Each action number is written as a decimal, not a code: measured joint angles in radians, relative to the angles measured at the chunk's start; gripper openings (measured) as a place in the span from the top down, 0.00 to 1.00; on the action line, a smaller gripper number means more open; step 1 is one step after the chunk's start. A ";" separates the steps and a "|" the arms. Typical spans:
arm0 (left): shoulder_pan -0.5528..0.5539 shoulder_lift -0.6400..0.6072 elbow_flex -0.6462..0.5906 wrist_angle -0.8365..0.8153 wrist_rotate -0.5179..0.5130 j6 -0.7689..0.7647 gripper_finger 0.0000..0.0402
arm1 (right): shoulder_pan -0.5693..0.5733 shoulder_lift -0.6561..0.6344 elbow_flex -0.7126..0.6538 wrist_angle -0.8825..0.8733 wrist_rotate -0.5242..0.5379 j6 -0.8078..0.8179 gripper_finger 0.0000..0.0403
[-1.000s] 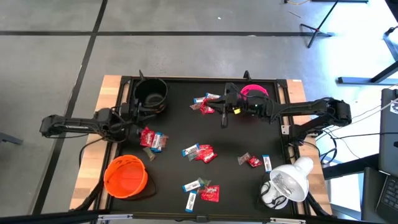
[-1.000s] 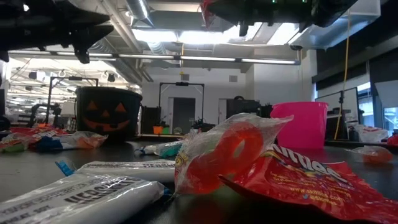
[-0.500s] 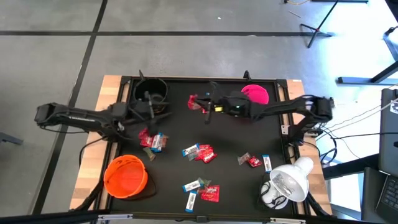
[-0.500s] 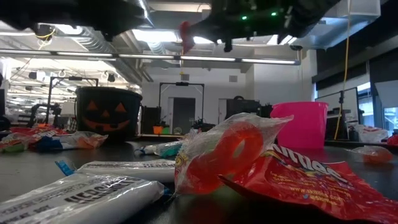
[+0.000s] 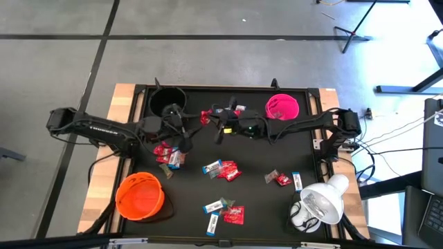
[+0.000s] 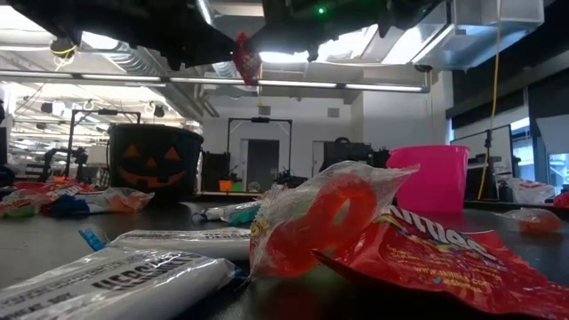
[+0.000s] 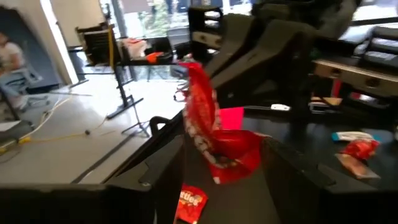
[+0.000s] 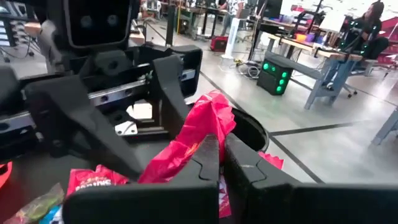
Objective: Sort candy
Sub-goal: Put the red candy into the orange bucket
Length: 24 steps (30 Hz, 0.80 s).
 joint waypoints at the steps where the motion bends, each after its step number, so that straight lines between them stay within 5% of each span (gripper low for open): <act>1: -0.003 0.002 0.000 0.001 -0.018 -0.012 0.51 | 0.001 0.000 0.000 0.000 -0.001 0.000 0.99; 24: -0.009 0.003 0.000 -0.004 0.034 -0.176 0.56 | 0.005 0.000 -0.001 0.078 -0.091 0.039 0.99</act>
